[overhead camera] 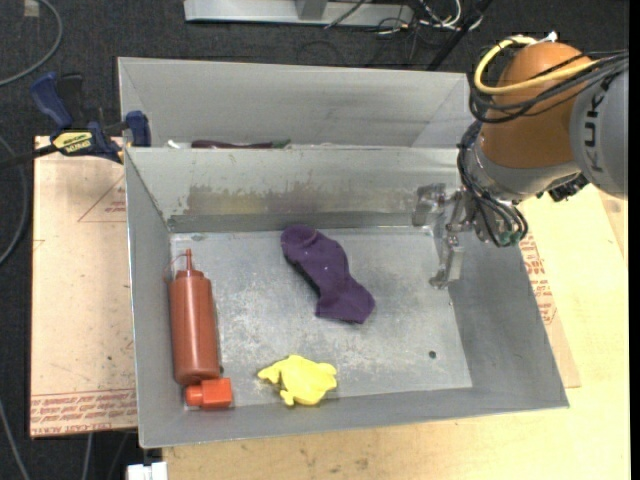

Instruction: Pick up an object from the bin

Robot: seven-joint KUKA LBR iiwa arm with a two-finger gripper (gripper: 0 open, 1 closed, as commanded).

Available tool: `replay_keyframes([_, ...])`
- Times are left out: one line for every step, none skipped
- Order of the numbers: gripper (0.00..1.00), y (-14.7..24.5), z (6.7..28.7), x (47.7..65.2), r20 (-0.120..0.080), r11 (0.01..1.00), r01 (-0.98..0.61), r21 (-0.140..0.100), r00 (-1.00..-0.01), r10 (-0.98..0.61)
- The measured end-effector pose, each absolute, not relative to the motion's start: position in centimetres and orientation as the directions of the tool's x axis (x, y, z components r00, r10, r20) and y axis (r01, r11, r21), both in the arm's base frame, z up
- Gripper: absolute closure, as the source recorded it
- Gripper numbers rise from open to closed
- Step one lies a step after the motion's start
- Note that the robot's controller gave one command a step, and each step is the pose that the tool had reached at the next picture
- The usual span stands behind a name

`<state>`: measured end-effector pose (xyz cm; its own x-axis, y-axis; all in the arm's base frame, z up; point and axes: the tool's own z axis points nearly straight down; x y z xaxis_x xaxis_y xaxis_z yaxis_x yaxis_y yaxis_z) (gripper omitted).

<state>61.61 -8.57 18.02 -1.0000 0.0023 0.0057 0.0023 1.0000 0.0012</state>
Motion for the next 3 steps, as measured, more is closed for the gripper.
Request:
replay_keyframes([0.0, -8.5, 18.5, 61.7, -0.002, 1.0, 0.001, 0.0, -1.0, 0.001])
replay_keyframes([0.0, -4.6, 15.5, 62.2, -0.006, 1.0, 0.0, -0.002, -1.0, 0.0])
replay_keyframes([0.0, -3.8, 13.6, 57.3, -0.001, 0.999, -0.044, 0.004, -0.999, -0.044])
